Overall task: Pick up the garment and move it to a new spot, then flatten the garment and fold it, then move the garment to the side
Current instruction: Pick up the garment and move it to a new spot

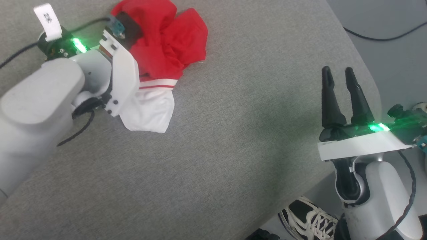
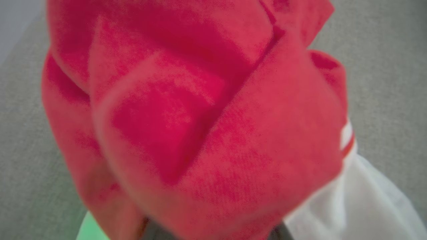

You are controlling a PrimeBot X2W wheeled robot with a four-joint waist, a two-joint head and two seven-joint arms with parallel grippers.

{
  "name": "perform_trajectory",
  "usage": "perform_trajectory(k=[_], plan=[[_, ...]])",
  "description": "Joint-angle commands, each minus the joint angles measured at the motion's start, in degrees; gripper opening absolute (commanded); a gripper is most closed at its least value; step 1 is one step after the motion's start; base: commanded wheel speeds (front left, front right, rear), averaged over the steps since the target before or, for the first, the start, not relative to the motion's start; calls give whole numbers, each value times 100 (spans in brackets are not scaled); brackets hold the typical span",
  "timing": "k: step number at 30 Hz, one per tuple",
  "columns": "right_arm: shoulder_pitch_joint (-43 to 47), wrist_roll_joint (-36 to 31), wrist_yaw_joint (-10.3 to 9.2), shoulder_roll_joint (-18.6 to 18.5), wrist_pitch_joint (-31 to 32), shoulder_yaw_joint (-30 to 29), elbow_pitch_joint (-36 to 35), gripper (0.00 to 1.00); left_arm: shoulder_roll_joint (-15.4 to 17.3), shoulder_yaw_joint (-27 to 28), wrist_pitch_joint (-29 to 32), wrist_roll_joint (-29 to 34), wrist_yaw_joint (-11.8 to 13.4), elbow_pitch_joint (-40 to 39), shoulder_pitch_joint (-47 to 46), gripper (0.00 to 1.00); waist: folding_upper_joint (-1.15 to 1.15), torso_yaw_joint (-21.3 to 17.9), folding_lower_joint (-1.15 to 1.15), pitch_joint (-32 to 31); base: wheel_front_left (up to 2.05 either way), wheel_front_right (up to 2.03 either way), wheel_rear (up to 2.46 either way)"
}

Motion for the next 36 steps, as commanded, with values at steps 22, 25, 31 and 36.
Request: perform_trajectory(k=[22, 25, 31, 36], plan=[[97, -1620, 2, 9, -7, -402, 330, 100, -669, -34, -3091, -875, 81, 214, 1217, 100, 0, 2350, 0, -1368, 0, 0, 0], [250, -1854, 2, 8, -7, -468, 442, 100, -788, 97, -3511, -1094, 129, 445, 1703, 100, 0, 2677, 0, -1549, 0, 0, 0], [566, -2161, 1, -13, -7, -773, 557, 100, -1001, 457, -3875, -1392, 168, 806, 2411, 100, 0, 3260, 0, -1814, 0, 0, 0], [901, -2260, 1, -50, -7, -1072, 544, 100, -953, 1358, -3926, -1197, 254, 788, 2973, 100, 0, 3715, 0, -1994, 0, 0, 0]])
